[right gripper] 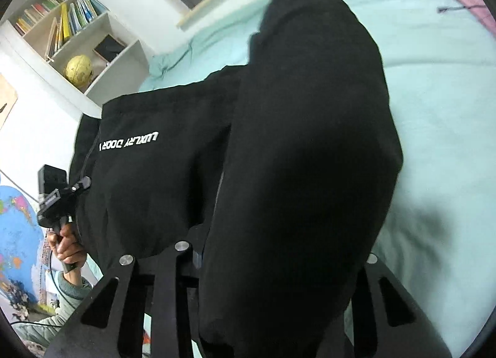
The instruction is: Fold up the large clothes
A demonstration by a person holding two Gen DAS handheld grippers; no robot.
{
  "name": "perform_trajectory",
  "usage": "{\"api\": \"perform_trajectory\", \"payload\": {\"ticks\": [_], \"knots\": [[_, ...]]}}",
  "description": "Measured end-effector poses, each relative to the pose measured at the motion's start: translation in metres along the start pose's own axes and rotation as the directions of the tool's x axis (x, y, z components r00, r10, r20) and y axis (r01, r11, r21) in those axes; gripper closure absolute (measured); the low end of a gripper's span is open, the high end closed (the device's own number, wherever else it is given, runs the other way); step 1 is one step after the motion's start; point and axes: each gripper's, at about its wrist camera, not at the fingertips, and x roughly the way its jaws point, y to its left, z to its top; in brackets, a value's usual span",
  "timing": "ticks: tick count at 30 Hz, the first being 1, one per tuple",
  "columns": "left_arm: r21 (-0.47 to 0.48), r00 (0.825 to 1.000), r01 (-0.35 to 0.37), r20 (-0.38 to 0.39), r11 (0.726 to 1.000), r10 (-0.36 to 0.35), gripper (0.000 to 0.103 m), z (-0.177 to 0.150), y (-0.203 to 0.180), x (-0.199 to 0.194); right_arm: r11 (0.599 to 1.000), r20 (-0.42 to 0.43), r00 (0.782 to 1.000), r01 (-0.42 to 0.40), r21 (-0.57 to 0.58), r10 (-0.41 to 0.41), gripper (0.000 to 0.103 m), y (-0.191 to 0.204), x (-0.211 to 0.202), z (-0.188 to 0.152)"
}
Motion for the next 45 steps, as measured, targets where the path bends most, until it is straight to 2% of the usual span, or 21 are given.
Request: {"api": "perform_trajectory", "payload": {"ticks": [6,11,13,17,19,20,22,24,25,26,28,30,31,32,34,35,38,39,40,43,45], "knots": [[0.074,0.993,0.106,0.041,0.992,-0.109,0.064,0.013,-0.048,-0.021,0.999,0.120,0.992,0.034,0.008,-0.035,0.063,0.023,-0.080,-0.003],[0.035,0.990,0.140,0.026,0.990,-0.141,0.064,0.006,-0.032,-0.017,0.997,0.131,0.989,0.062,0.037,-0.066,0.063,0.026,-0.110,0.000],[0.000,0.991,0.133,0.007,0.991,-0.133,0.064,-0.001,-0.011,-0.009,0.996,0.112,0.990,0.083,0.028,-0.086,0.063,0.027,-0.099,0.001],[-0.107,0.993,0.067,-0.089,0.992,-0.077,0.063,-0.013,0.048,0.049,0.991,0.019,0.994,0.101,0.089,-0.103,0.063,-0.001,-0.054,-0.003],[-0.177,0.991,-0.016,-0.132,0.984,-0.007,0.058,-0.020,0.087,0.071,0.981,-0.033,0.986,0.167,0.102,-0.164,0.063,-0.025,-0.024,-0.008],[-0.235,0.991,-0.030,-0.135,0.971,-0.002,0.056,-0.025,0.109,0.077,0.969,-0.050,0.974,0.224,0.104,-0.219,0.058,-0.038,-0.011,-0.011],[-0.359,0.987,0.040,-0.129,0.932,-0.092,0.047,-0.034,0.147,0.082,0.960,-0.052,0.969,0.245,0.132,-0.240,0.052,-0.058,-0.002,-0.015],[-0.455,0.973,0.134,-0.107,0.880,-0.203,0.046,-0.044,0.181,0.079,0.962,-0.036,0.986,0.169,0.216,-0.165,0.042,-0.084,0.000,-0.022],[-0.467,0.969,0.157,-0.099,0.870,-0.228,0.046,-0.045,0.188,0.074,0.959,-0.033,0.988,0.152,0.238,-0.148,0.037,-0.091,0.000,-0.024],[-0.455,0.971,0.151,-0.097,0.878,-0.218,0.046,-0.045,0.193,0.063,0.958,-0.032,0.989,0.146,0.247,-0.142,0.036,-0.089,0.003,-0.024],[-0.405,0.983,0.100,-0.100,0.909,-0.153,0.045,-0.040,0.194,0.042,0.962,-0.029,0.986,0.165,0.219,-0.162,0.036,-0.087,-0.007,-0.023],[-0.321,0.995,0.002,-0.090,0.947,-0.032,0.044,-0.030,0.186,0.011,0.958,-0.023,0.972,0.235,0.165,-0.234,0.035,-0.074,-0.018,-0.014],[-0.272,0.996,-0.042,-0.083,0.961,0.021,0.044,-0.025,0.176,0.000,0.946,-0.017,0.954,0.299,0.129,-0.299,0.034,-0.069,-0.025,-0.011],[-0.215,0.994,-0.091,-0.070,0.972,0.078,0.044,-0.019,0.164,-0.012,0.912,0.000,0.914,0.405,0.063,-0.406,0.034,-0.052,-0.033,-0.007],[-0.115,0.988,-0.150,-0.059,0.982,0.144,0.044,-0.009,0.136,-0.024,0.861,0.044,0.861,0.508,-0.026,-0.507,0.034,-0.020,-0.039,0.002],[-0.061,0.985,-0.170,-0.053,0.984,0.167,0.044,-0.005,0.116,-0.024,0.854,0.065,0.855,0.518,-0.058,-0.514,0.034,-0.005,-0.042,0.005],[0.104,0.974,-0.210,-0.059,0.972,0.217,0.040,-0.009,0.060,0.000,0.873,0.087,0.887,0.461,-0.158,-0.453,0.033,0.058,-0.022,0.018],[0.142,0.966,-0.237,-0.075,0.961,0.249,0.040,-0.012,0.047,0.015,0.873,0.074,0.893,0.450,-0.188,-0.445,0.032,0.065,-0.014,0.017],[0.184,0.946,-0.286,-0.104,0.940,0.308,0.040,-0.017,0.038,0.037,0.867,0.039,0.893,0.446,-0.224,-0.449,0.032,0.080,0.012,0.018],[0.217,0.865,-0.424,-0.193,0.879,0.464,0.040,-0.026,0.039,0.095,0.854,-0.081,0.874,0.443,-0.274,-0.480,0.032,0.068,0.069,0.002],[0.196,0.849,-0.457,-0.193,0.867,0.491,0.038,-0.035,0.057,0.116,0.877,-0.176,0.867,0.427,-0.219,-0.466,0.031,0.038,0.099,-0.006]]}}
